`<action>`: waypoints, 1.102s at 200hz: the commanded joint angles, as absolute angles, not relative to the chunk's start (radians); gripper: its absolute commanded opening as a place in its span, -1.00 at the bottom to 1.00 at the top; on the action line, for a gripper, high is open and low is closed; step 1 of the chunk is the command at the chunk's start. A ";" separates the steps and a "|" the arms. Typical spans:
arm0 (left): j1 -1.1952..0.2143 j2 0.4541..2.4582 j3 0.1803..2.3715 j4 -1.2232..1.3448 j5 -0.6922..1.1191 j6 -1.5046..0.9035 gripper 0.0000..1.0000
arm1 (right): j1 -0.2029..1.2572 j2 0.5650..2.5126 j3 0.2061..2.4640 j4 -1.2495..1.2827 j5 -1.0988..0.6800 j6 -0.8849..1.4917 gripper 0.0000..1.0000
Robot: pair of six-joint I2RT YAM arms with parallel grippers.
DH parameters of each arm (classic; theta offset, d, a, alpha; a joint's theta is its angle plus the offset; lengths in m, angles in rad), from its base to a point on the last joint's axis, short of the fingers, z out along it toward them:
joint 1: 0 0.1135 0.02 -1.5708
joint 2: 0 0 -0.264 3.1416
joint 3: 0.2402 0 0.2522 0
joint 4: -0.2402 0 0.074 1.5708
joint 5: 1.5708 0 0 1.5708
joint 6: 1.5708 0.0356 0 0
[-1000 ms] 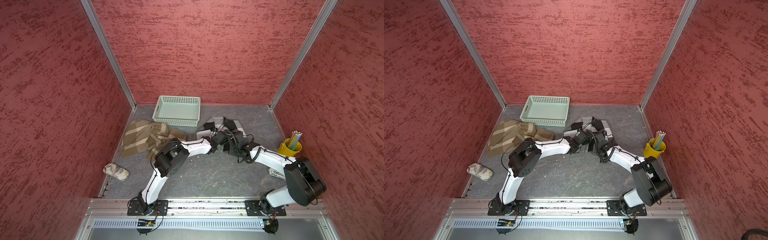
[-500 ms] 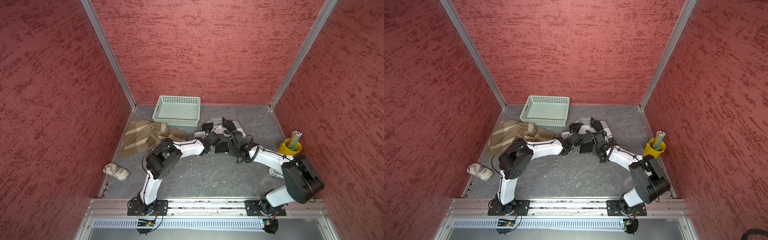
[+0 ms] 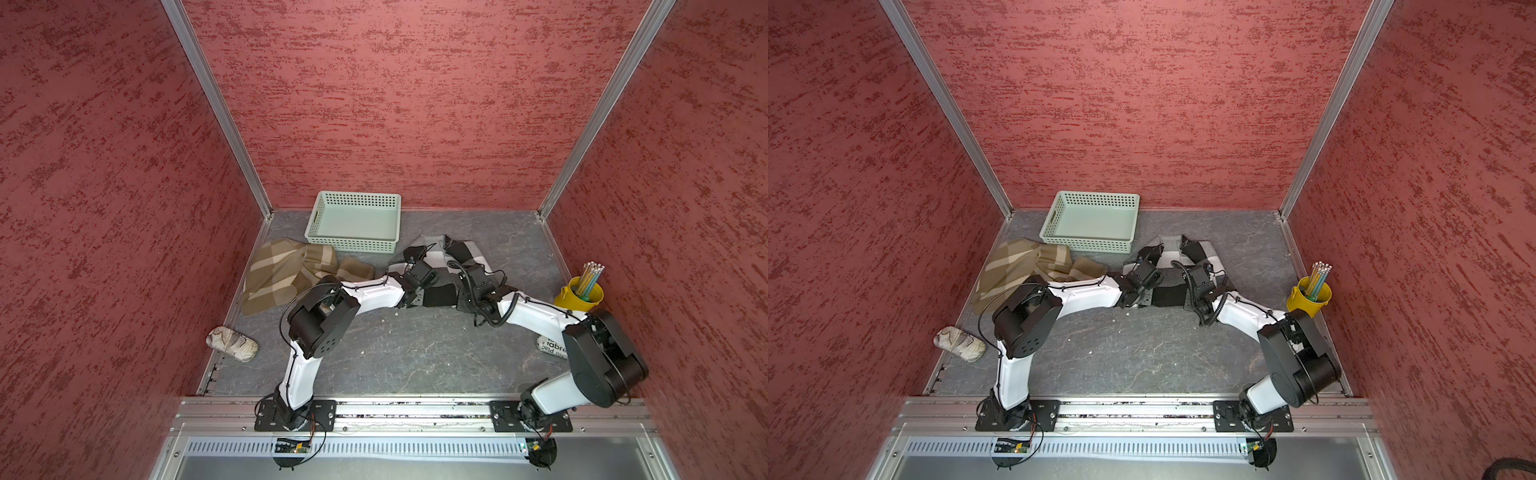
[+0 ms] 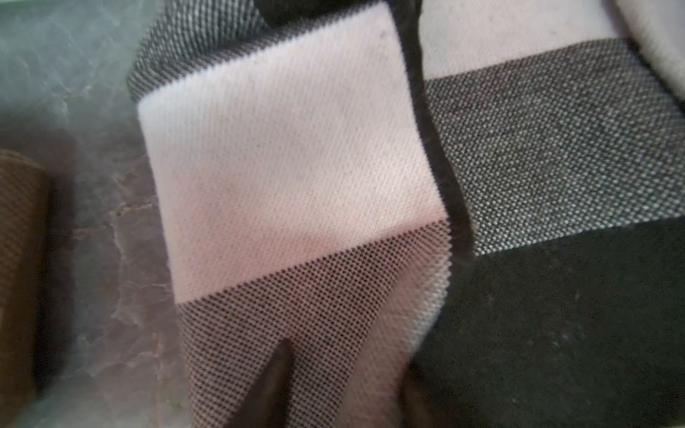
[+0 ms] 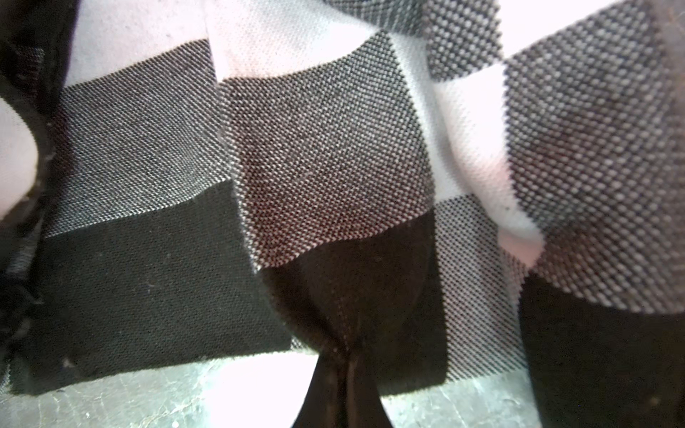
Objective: Roll up the scarf and place it into the basket
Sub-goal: Flatten out the scarf at the center of the board.
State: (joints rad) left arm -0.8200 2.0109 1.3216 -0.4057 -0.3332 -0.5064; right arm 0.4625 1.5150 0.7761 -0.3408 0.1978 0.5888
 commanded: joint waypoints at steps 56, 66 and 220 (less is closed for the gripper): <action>-0.822 1.839 1.287 -0.402 -0.359 -0.508 -1.00 | 0.458 1.509 0.750 -0.393 0.149 0.576 -0.21; -0.822 1.830 1.281 -0.399 -0.355 -0.508 -1.00 | 0.457 1.504 0.748 -0.389 0.129 0.572 -0.16; -0.827 1.827 1.254 -0.409 -0.331 -0.532 -1.00 | 0.452 1.556 0.866 -0.414 0.175 0.579 -0.04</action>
